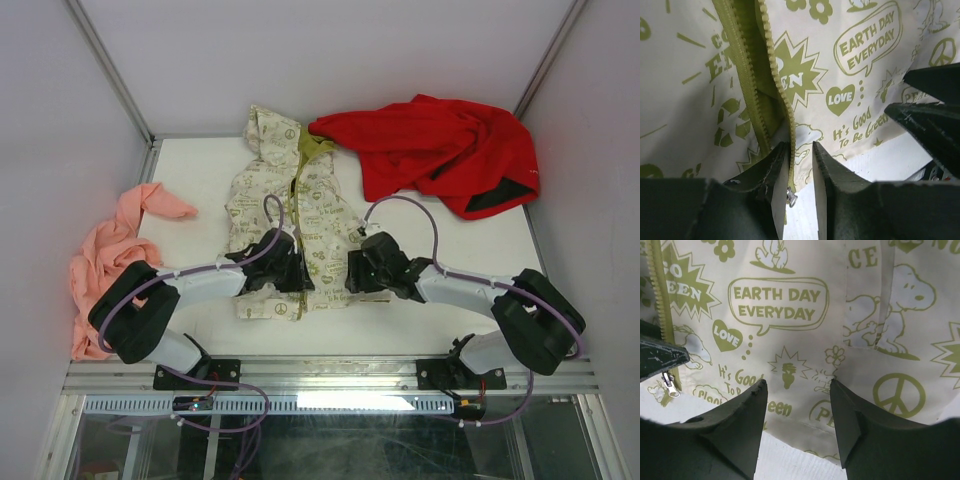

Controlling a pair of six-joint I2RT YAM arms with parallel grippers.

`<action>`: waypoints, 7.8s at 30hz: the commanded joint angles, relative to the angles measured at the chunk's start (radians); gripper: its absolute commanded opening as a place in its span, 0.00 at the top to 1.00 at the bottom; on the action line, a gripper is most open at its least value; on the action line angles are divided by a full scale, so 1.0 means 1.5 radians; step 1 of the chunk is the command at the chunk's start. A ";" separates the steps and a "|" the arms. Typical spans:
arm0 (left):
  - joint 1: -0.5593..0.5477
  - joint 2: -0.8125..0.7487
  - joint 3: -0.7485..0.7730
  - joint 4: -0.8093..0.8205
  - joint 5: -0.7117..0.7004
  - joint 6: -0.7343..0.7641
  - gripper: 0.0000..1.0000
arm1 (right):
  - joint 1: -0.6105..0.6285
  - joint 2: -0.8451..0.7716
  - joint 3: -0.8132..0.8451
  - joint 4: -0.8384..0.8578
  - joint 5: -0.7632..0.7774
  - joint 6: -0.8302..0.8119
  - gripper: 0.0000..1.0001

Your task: Zip up the jacket

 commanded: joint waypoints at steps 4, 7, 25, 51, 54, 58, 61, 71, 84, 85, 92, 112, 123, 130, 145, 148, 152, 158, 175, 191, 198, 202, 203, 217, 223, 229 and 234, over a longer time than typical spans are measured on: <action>-0.005 -0.021 -0.025 0.074 0.076 -0.009 0.89 | -0.021 -0.009 -0.010 0.027 0.021 0.010 0.44; -0.006 -0.046 -0.033 0.099 0.094 -0.016 0.93 | -0.020 -0.027 -0.001 0.010 0.020 0.007 0.44; -0.005 -0.152 -0.098 0.311 0.127 -0.026 1.00 | 0.005 -0.183 -0.099 0.251 -0.228 0.014 0.33; -0.005 -0.215 -0.113 0.293 0.122 0.002 0.86 | 0.000 -0.091 -0.117 0.434 -0.314 0.020 1.00; -0.006 -0.256 -0.125 0.261 0.082 -0.013 0.74 | 0.000 -0.100 -0.123 0.454 -0.306 0.020 1.00; -0.005 -0.294 -0.149 0.250 0.070 -0.038 0.63 | 0.000 -0.102 -0.127 0.474 -0.300 0.016 1.00; -0.005 -0.292 -0.153 0.252 0.079 -0.044 0.61 | 0.000 -0.095 -0.129 0.494 -0.309 0.018 1.00; -0.005 -0.238 -0.146 0.254 0.091 -0.049 0.79 | 0.000 -0.101 -0.137 0.517 -0.310 0.021 1.00; -0.008 -0.232 -0.197 0.259 0.127 -0.088 0.81 | -0.016 -0.113 -0.151 0.564 -0.279 0.037 1.00; -0.007 -0.240 -0.200 0.258 0.123 -0.091 0.80 | -0.018 -0.114 -0.152 0.566 -0.276 0.037 1.00; -0.007 -0.313 -0.223 0.289 0.094 -0.118 0.59 | -0.027 -0.128 -0.168 0.581 -0.277 0.025 1.00; -0.008 -0.209 -0.182 0.455 0.146 -0.128 0.58 | -0.027 -0.132 -0.188 0.651 -0.308 0.011 1.00; -0.007 -0.218 -0.182 0.430 0.138 -0.127 0.83 | -0.027 -0.133 -0.190 0.650 -0.297 0.008 1.00; -0.007 -0.244 -0.194 0.397 0.135 -0.152 0.99 | -0.028 -0.130 -0.188 0.651 -0.293 0.006 1.00; -0.008 -0.239 -0.202 0.266 0.116 -0.154 1.00 | -0.056 -0.141 -0.207 0.692 -0.293 0.023 1.00; -0.007 -0.270 -0.186 0.219 0.099 -0.143 0.96 | -0.061 -0.141 -0.210 0.678 -0.300 0.014 1.00; -0.007 -0.303 -0.139 0.101 0.061 -0.100 0.83 | -0.068 -0.155 -0.225 0.671 -0.290 0.007 1.00; -0.009 -0.305 -0.071 -0.092 0.016 -0.060 0.72 | -0.074 -0.190 -0.230 0.631 -0.283 -0.013 1.00; -0.096 -0.083 0.135 -0.415 -0.209 -0.039 0.46 | -0.075 -0.230 -0.276 0.655 -0.291 -0.016 1.00; -0.128 0.097 0.145 -0.413 -0.217 -0.051 0.44 | -0.076 -0.265 -0.293 0.648 -0.279 -0.023 1.00; -0.137 0.128 0.099 -0.362 -0.206 -0.068 0.65 | -0.075 -0.261 -0.292 0.647 -0.279 -0.022 1.00; -0.137 0.088 0.092 -0.342 -0.208 -0.070 0.81 | -0.075 -0.258 -0.289 0.639 -0.279 -0.023 1.00; -0.137 0.072 0.091 -0.337 -0.210 -0.071 0.85 | -0.075 -0.258 -0.288 0.636 -0.280 -0.023 1.00; -0.130 -0.201 0.025 -0.150 -0.210 -0.082 1.00 | -0.076 -0.272 -0.267 0.591 -0.269 -0.047 1.00; -0.118 -0.316 -0.070 0.033 -0.214 -0.079 1.00 | -0.075 -0.281 -0.254 0.542 -0.261 -0.051 1.00; -0.108 -0.391 -0.162 0.239 -0.209 -0.043 1.00 | -0.075 -0.266 -0.233 0.573 -0.315 -0.054 1.00; -0.106 -0.413 -0.212 0.364 -0.204 -0.004 1.00 | -0.073 -0.211 -0.204 0.619 -0.445 -0.022 1.00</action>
